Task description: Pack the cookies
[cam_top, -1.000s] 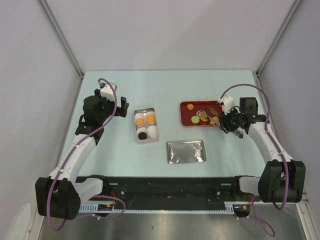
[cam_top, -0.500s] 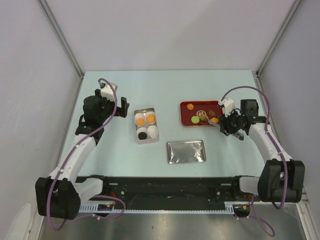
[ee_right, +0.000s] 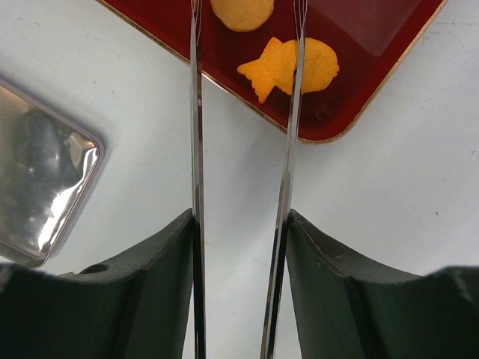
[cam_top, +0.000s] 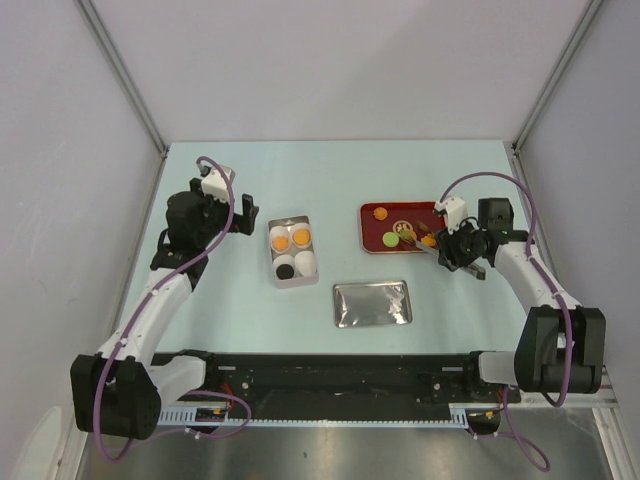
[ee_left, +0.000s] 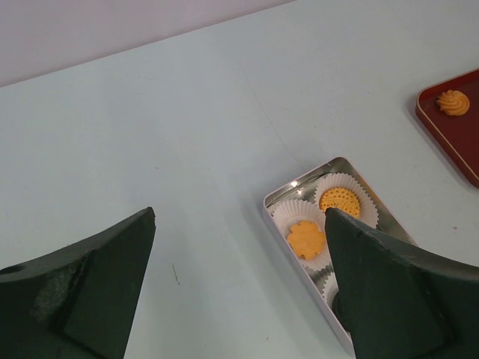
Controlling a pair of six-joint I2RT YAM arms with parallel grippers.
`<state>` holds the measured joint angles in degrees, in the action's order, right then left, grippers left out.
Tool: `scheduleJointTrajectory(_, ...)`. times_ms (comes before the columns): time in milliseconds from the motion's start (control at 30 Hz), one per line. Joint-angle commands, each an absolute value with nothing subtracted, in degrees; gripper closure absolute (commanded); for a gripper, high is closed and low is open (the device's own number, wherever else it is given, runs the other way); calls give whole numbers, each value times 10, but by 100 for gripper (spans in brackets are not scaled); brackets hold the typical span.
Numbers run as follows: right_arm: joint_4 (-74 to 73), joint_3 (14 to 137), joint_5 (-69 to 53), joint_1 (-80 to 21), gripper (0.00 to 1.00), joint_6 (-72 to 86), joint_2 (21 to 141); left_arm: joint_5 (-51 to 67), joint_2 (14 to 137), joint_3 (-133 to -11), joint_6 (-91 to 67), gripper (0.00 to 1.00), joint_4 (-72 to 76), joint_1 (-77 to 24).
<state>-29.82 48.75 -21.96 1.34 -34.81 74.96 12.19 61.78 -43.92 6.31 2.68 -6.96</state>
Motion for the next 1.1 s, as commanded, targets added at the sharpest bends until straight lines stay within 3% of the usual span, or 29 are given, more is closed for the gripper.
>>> scheduleJointTrajectory(0,-265,490,-228,16,47,-360,756,127,619,-448,69,0,40,-72)
scheduleJointTrajectory(1067,-272,520,-178,-20,50,-367,783,128,619,-451,69,0,39,-72)
